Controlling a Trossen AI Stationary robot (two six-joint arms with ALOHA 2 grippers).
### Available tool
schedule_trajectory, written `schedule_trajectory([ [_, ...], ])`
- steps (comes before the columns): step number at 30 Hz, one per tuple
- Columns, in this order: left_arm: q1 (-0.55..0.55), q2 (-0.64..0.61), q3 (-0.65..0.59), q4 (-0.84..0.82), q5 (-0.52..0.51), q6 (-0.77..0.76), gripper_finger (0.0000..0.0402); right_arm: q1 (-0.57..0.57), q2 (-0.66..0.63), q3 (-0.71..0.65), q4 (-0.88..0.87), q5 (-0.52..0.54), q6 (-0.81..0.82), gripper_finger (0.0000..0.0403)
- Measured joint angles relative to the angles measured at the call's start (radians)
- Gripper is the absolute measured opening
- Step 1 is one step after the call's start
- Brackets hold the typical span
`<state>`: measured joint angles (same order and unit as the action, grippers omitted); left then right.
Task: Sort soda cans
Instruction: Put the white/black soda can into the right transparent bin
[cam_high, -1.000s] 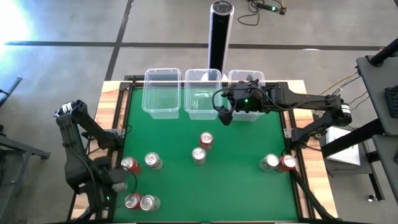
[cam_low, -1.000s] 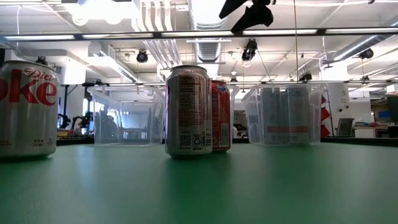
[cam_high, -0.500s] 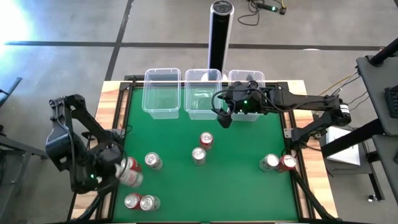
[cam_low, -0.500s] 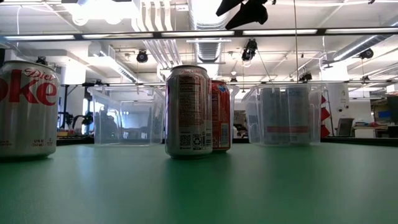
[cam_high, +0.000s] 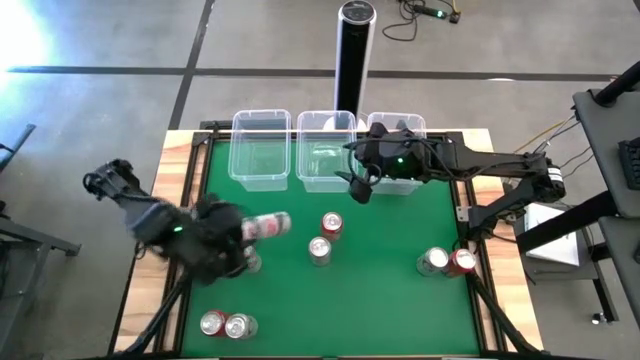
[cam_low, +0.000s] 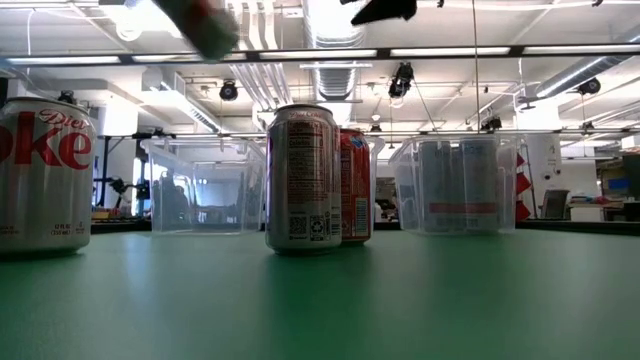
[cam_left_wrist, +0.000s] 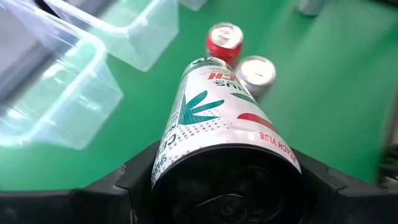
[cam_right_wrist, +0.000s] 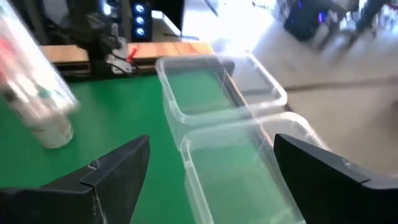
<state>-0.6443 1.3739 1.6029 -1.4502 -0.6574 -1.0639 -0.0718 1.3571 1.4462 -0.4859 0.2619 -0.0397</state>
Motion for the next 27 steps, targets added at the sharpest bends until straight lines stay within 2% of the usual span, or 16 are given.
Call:
schedule_trajectory([
  [2,0.062,0.033,0.013,0.096,0.016,0.134,0.0237,0.026,-0.017,0.008,0.005,0.0,-0.047,0.0335],
  [4,0.114,0.07,0.038,0.155,0.077,0.244,0.0237,0.053,-0.031,0.02,0.004,0.0,-0.066,0.0329],
  [6,0.145,0.112,0.089,0.171,0.156,0.363,0.0237,0.077,-0.047,0.038,-0.007,0.0,-0.065,0.0323],
  [9,0.169,0.185,0.218,0.149,0.21,0.532,0.0237,0.115,-0.076,0.07,-0.046,0.011,-0.028,0.0313],
  [16,0.245,0.372,0.57,0.105,0.231,1.026,0.0237,0.166,-0.136,0.123,-0.245,0.026,0.107,0.0297],
  [20,0.317,0.496,0.757,0.141,0.173,1.215,0.0237,0.183,-0.16,0.156,-0.366,0.027,0.232,0.0288],
  [22,0.348,0.49,0.708,0.287,0.128,1.302,0.0237,0.193,-0.171,0.169,-0.422,0.027,0.282,0.0284],
  [24,0.375,0.491,0.664,0.388,0.128,1.327,0.0237,0.204,-0.178,0.179,-0.486,0.026,0.324,0.028],
  [27,0.389,0.501,0.656,0.369,0.202,1.233,0.0237,0.223,-0.189,0.198,-0.608,0.026,0.381,0.0274],
])
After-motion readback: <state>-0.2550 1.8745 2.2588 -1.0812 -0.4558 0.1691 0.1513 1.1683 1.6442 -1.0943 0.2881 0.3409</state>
